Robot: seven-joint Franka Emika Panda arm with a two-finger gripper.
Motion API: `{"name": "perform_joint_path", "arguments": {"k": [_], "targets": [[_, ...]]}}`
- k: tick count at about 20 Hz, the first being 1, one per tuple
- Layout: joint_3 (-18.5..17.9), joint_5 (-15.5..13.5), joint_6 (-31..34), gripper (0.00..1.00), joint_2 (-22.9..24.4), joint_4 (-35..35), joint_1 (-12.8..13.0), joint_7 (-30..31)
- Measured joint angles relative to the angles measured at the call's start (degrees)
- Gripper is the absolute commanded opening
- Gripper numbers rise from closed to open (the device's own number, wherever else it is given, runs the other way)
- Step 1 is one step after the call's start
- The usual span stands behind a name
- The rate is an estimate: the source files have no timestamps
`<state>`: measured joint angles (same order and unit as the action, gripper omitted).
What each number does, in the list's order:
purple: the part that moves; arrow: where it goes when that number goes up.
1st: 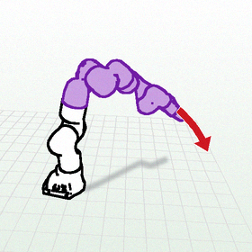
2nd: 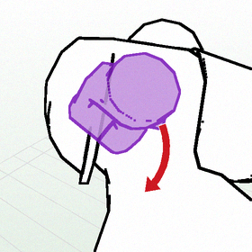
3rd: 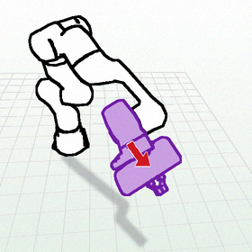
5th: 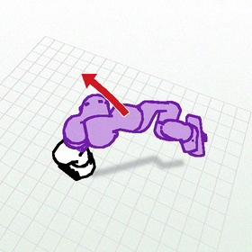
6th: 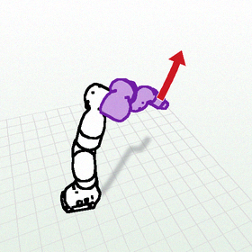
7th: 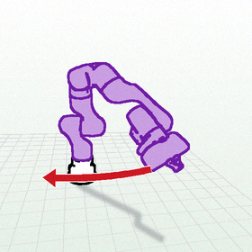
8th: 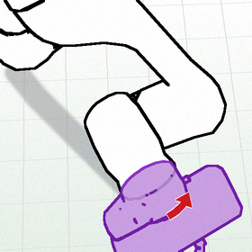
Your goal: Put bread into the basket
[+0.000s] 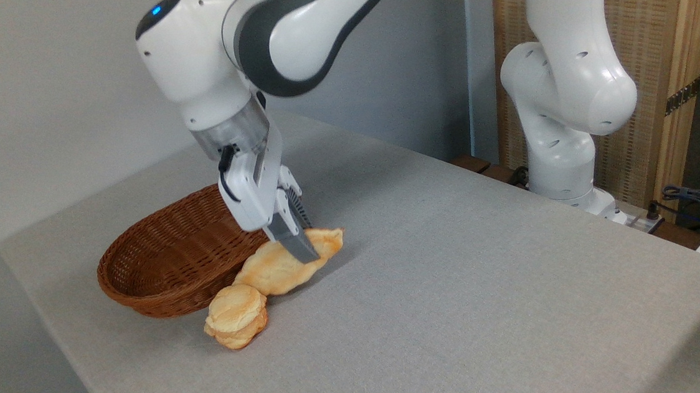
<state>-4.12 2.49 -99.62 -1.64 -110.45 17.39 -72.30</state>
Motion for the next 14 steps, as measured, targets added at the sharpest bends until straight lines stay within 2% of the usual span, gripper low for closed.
{"name": "perform_joint_path", "arguments": {"k": [3,8,9,11,13,14], "targets": [[-0.78,0.00,3.48,0.23,1.34,2.67,-0.17,0.00],[-0.76,-0.41,4.13,0.26,3.45,5.38,-0.17,0.00],[-0.62,-0.84,4.09,0.34,3.52,5.84,0.01,0.00],[0.02,-2.51,3.49,0.79,3.39,6.15,0.27,0.00],[1.25,-3.71,2.22,0.99,2.91,6.15,0.39,0.00],[1.91,-3.97,1.58,1.00,2.41,6.14,0.45,0.00]]}}
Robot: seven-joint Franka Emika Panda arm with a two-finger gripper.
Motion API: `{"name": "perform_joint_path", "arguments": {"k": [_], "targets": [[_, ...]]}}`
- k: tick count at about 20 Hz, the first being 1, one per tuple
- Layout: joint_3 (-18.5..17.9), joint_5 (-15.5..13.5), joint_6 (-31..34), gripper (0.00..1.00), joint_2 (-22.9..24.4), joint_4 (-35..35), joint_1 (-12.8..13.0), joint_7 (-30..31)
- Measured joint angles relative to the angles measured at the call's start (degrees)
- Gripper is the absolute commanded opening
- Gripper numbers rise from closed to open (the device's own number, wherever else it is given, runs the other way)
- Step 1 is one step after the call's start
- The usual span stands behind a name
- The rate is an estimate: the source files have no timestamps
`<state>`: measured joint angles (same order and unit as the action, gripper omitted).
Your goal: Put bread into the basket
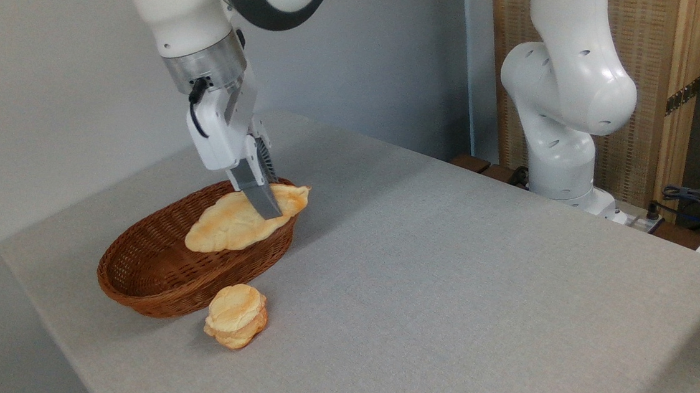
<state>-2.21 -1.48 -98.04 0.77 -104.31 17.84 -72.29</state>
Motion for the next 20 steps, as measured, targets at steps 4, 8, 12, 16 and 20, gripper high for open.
{"name": "perform_joint_path", "arguments": {"k": [4,8,12,16,20], "targets": [[2.75,-0.14,-2.20,1.00,-2.69,-0.01,0.17,0.12],[2.74,-0.16,-2.52,1.00,-3.54,0.05,0.23,0.12],[2.73,-0.19,-2.52,1.00,-3.54,0.12,0.23,0.12],[2.48,-0.97,-2.52,1.00,-3.52,0.16,0.15,0.12],[1.12,-1.39,-2.21,1.00,-3.02,0.55,-0.52,0.13]]}}
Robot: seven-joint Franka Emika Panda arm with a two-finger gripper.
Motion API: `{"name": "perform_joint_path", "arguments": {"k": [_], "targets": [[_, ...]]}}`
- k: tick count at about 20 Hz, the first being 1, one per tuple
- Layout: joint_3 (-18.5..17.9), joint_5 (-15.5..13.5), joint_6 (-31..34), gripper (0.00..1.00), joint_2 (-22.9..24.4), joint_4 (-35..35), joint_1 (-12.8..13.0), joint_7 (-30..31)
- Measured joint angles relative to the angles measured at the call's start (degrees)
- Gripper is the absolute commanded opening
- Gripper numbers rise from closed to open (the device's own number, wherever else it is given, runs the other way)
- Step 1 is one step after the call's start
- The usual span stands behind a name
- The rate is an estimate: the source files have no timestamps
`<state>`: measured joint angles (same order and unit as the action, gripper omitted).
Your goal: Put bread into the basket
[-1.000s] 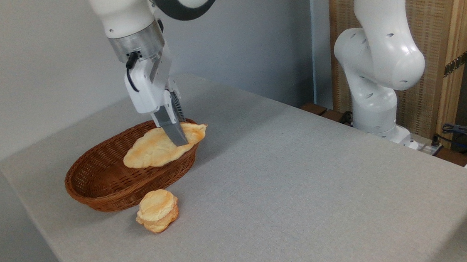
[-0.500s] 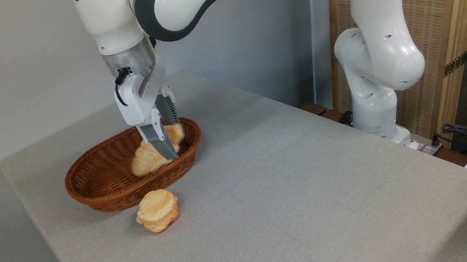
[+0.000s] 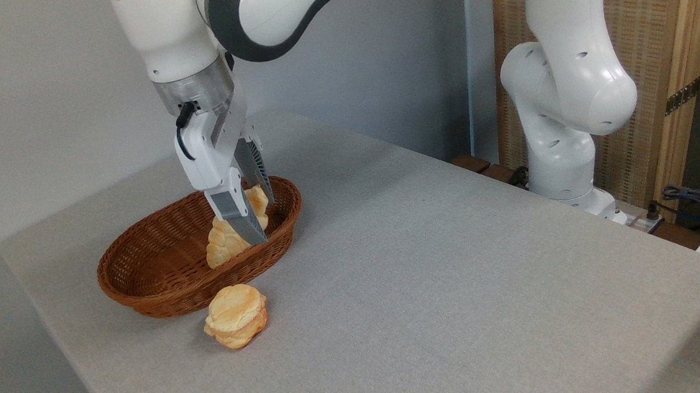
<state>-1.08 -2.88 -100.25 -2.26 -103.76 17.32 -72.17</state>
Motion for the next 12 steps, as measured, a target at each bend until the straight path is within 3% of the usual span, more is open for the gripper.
{"name": "perform_joint_path", "arguments": {"k": [5,12], "targets": [[-5.27,-4.93,3.47,1.00,2.09,1.44,-0.34,-0.06],[-7.62,-5.35,4.46,1.00,2.98,3.21,-0.46,-0.05]]}}
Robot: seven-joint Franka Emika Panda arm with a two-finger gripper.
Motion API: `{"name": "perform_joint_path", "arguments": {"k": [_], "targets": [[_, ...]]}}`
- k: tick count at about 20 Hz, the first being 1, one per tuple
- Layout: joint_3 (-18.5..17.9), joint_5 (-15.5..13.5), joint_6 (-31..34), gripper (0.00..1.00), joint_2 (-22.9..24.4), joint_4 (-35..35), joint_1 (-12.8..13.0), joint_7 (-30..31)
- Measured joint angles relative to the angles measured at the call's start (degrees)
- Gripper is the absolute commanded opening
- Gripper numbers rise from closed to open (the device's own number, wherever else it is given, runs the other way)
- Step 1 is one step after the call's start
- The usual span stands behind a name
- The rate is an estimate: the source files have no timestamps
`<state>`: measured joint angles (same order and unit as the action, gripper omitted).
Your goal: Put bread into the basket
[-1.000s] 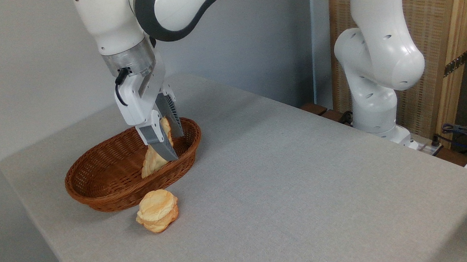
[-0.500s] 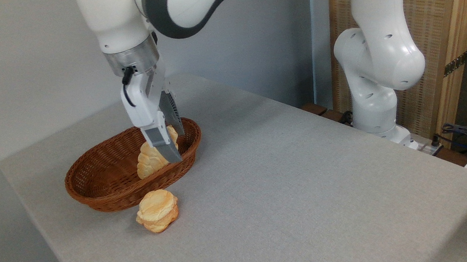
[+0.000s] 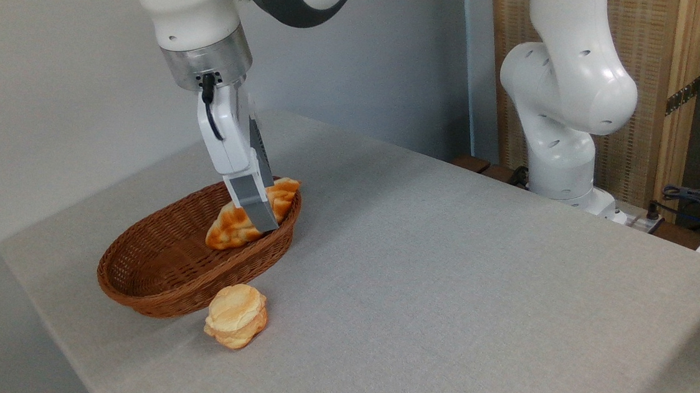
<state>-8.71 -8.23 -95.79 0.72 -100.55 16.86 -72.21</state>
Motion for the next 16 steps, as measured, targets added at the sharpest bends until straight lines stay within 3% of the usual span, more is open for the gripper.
{"name": "perform_joint_path", "arguments": {"k": [3,10,16], "targets": [[-0.63,0.00,-0.42,1.00,-0.27,0.01,-0.04,2.64],[-2.55,3.95,-6.31,1.00,-0.87,0.05,-0.09,23.21],[-7.35,4.12,-8.43,1.00,-1.39,0.09,-0.22,26.28]]}}
